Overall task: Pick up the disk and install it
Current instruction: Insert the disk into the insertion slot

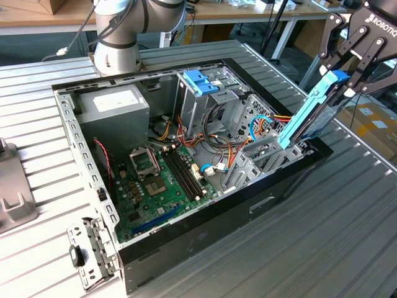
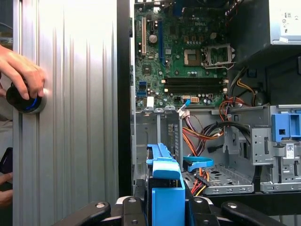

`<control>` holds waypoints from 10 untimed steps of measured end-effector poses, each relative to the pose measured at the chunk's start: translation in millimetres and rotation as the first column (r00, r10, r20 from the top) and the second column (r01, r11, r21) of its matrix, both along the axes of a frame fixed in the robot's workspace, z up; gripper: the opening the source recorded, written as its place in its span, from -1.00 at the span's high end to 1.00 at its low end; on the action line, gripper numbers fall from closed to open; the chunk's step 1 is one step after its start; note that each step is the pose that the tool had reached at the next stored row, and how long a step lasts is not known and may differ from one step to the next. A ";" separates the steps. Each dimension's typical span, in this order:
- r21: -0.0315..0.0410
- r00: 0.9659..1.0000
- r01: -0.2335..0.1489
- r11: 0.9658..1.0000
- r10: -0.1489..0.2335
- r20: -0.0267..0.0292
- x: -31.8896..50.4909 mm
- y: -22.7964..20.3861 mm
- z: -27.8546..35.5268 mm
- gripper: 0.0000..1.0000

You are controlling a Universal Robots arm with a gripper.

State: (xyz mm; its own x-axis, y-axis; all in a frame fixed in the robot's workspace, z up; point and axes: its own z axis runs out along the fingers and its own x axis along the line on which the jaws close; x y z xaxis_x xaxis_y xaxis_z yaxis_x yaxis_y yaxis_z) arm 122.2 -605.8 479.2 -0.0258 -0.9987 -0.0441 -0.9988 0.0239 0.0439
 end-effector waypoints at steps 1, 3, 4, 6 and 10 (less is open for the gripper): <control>0.000 1.000 0.000 1.000 0.000 0.000 -0.3 0.0 0.0 0.26; 0.000 1.000 0.000 1.000 0.000 0.000 -1.0 0.0 0.1 0.26; 0.000 1.000 0.000 1.000 0.000 0.000 -1.3 0.0 0.0 0.26; 0.000 1.000 0.000 1.000 0.000 0.000 -2.4 0.0 0.0 0.26; 0.000 1.000 0.000 1.000 0.000 0.000 -5.1 0.0 0.0 0.26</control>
State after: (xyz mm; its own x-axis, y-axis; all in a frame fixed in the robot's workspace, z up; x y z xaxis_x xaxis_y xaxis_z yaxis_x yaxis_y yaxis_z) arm 117.1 -605.8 479.2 -0.0258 -0.9987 -0.0440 -0.9988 0.0238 0.0439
